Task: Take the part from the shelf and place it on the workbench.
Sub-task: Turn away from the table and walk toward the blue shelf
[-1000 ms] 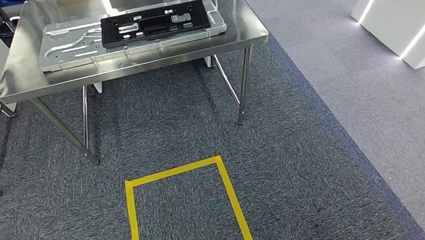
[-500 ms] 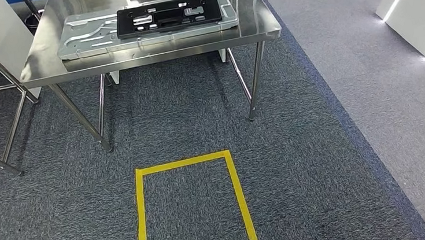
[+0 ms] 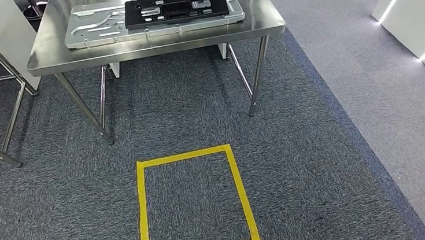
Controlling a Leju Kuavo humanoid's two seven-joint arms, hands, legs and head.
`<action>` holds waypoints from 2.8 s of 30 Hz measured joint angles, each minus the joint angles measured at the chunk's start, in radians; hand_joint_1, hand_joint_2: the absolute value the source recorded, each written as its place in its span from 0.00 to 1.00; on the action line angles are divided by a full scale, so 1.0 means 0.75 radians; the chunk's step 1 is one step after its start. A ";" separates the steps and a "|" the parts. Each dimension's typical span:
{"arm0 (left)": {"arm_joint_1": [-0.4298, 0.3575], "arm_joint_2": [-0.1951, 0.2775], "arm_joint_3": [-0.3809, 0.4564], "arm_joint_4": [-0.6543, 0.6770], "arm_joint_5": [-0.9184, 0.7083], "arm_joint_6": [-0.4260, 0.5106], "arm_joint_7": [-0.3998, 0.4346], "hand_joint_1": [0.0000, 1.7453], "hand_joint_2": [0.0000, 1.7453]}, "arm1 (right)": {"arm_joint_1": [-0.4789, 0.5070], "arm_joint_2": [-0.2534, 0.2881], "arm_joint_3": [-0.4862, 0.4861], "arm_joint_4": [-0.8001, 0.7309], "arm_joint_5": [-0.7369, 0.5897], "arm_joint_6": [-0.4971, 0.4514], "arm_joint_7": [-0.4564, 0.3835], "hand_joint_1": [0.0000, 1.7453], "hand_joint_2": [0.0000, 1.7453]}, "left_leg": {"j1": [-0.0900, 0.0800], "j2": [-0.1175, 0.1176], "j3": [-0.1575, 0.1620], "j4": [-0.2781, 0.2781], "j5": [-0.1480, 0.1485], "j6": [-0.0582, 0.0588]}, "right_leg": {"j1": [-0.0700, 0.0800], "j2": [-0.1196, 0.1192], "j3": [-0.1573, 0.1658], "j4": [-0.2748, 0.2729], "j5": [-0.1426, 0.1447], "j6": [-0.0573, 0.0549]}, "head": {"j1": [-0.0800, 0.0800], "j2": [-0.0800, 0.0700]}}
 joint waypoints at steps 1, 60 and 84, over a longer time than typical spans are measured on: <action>0.000 0.000 0.000 0.000 -0.001 0.000 0.000 0.00 0.00 | -0.001 0.000 0.000 0.000 0.000 0.000 -0.001 0.00 0.00 | 0.000 0.000 -0.014 0.004 0.009 -0.003 | -0.001 0.000 0.050 -0.062 0.035 -0.001 | 0.000 0.000; 0.001 0.026 -0.004 0.003 -0.056 0.083 0.107 0.00 1.00 | -0.004 0.015 -0.113 0.011 -0.110 0.077 0.103 0.00 1.00 | 0.009 0.012 0.092 -0.038 -0.050 -0.017 | 0.005 -0.011 -0.040 0.020 0.009 -0.019 | -0.004 0.000; 0.002 0.030 -0.013 0.006 -0.059 0.083 0.109 0.00 1.00 | -0.006 0.018 -0.123 0.011 -0.111 0.077 0.103 0.00 1.00 | 0.003 0.008 0.080 -0.008 -0.070 -0.044 | 0.013 -0.008 0.097 -0.323 0.200 -0.045 | -0.005 0.000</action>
